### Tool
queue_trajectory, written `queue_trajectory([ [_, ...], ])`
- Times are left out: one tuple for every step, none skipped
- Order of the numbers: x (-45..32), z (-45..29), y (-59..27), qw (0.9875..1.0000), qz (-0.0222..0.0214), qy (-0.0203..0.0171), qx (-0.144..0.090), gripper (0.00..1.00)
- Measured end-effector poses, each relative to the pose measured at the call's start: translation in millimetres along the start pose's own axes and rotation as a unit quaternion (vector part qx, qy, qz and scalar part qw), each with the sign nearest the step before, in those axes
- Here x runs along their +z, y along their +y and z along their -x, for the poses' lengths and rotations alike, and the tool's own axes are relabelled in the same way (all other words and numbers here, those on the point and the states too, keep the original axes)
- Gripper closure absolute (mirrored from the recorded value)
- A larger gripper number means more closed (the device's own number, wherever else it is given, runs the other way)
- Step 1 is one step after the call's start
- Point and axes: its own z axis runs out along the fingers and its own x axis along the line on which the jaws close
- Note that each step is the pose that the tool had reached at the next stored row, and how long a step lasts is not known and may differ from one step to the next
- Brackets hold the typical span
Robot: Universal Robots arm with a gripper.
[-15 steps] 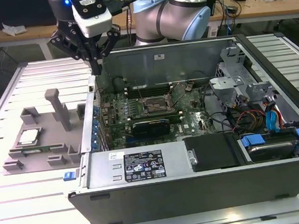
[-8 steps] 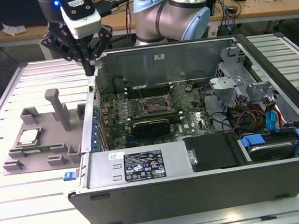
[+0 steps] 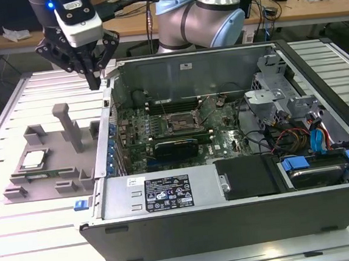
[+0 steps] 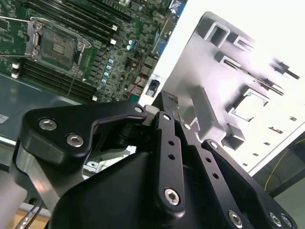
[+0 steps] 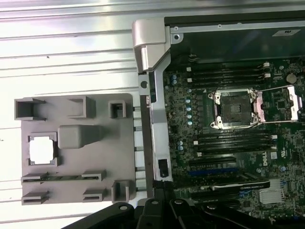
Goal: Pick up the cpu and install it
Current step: 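Reach for the cpu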
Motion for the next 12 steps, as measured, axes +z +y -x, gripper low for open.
queue_trajectory([
  [-0.1, -1.4, -0.1, 1.0000, 0.0000, 0.0000, 0.000, 0.89],
  [-0.1, -4.1, -0.3, 1.0000, 0.0000, 0.0000, 0.000, 0.89],
  [-0.1, -5.4, -0.4, 1.0000, 0.0000, 0.0000, 0.000, 0.89],
  [-0.1, -7.0, -0.5, 1.0000, 0.0001, 0.0000, 0.000, 0.89],
  [-0.3, -10.4, -0.8, 1.0000, 0.0000, 0.0000, 0.000, 0.89],
  [-0.3, -12.1, -0.9, 1.0000, 0.0000, 0.0000, 0.000, 0.89],
  [-0.3, -13.5, -1.0, 1.0000, 0.0001, 0.0000, 0.000, 0.89],
  [-0.4, -15.0, -1.1, 1.0000, 0.0000, 0.0000, 0.000, 0.89],
  [-0.4, -16.6, -1.2, 1.0000, 0.0000, 0.0000, 0.000, 0.89],
  [-0.5, -18.6, -1.4, 1.0000, 0.0000, 0.0000, 0.000, 0.89],
  [-0.5, -19.9, -1.5, 1.0000, 0.0000, 0.0000, 0.000, 0.89],
  [-0.6, -21.2, -1.6, 1.0000, 0.0000, 0.0000, 0.000, 0.89],
])
